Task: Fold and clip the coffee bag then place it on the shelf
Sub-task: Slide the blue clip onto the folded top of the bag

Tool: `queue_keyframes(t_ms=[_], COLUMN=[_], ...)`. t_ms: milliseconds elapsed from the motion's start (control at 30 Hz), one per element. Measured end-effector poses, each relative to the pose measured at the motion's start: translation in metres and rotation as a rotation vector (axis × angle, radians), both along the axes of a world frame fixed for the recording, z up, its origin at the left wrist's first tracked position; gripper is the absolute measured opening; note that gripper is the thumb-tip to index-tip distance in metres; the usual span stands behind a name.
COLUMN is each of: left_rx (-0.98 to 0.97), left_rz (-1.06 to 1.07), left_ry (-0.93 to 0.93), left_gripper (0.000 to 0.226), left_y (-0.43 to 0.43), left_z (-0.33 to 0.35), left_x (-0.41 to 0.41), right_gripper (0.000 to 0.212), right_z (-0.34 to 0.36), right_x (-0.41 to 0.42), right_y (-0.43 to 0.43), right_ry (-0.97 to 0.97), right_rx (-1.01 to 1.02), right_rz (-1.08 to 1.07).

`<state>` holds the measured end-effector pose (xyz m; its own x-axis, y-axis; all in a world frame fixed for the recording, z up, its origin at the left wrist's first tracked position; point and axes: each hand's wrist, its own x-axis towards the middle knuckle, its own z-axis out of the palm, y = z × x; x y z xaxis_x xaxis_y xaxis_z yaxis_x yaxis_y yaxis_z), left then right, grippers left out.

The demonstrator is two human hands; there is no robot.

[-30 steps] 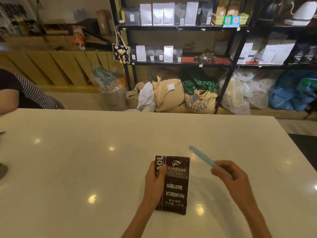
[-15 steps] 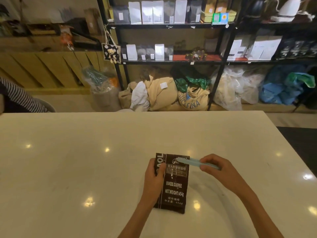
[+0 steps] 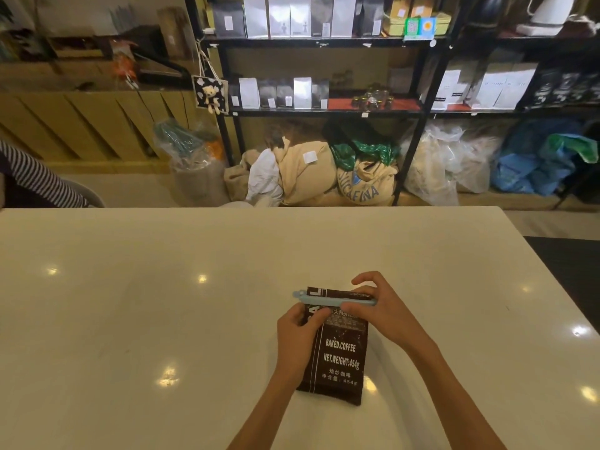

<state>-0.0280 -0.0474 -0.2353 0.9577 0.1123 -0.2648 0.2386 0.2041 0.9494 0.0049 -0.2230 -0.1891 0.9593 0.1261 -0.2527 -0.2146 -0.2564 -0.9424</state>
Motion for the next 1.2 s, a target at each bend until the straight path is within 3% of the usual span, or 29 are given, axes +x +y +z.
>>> queue_keyframes(t_ms=[500, 633, 733, 900, 1067, 1200], left_rx=[-0.027, -0.020, -0.177, -0.216, -0.230, -0.252], left_rz=[-0.002, -0.081, -0.079, 0.030, 0.067, 0.062], left_ry=[-0.004, 0.001, 0.053, 0.118, 0.100, 0.093], left_gripper=[0.007, 0.018, 0.034, 0.022, 0.018, 0.019], left_y=[-0.002, -0.001, 0.000, 0.000, -0.001, 0.000], left_z=[-0.003, -0.004, -0.002, 0.000, 0.000, -0.001], left_x=[0.007, 0.006, 0.006, 0.014, 0.014, 0.014], right_gripper=[0.036, 0.038, 0.044, 0.048, 0.053, 0.053], right_z=[-0.010, -0.015, -0.018, -0.030, -0.041, -0.046], right_x=[0.011, 0.008, 0.004, -0.006, -0.017, -0.018], right_y=[0.011, 0.003, -0.003, 0.006, 0.020, 0.032], right_ry=[-0.008, 0.017, 0.042, 0.035, 0.128, 0.163], right_rx=[-0.016, 0.053, 0.100, 0.186, 0.450, 0.463], right_rz=[-0.034, -0.053, -0.051, -0.169, -0.288, -0.349])
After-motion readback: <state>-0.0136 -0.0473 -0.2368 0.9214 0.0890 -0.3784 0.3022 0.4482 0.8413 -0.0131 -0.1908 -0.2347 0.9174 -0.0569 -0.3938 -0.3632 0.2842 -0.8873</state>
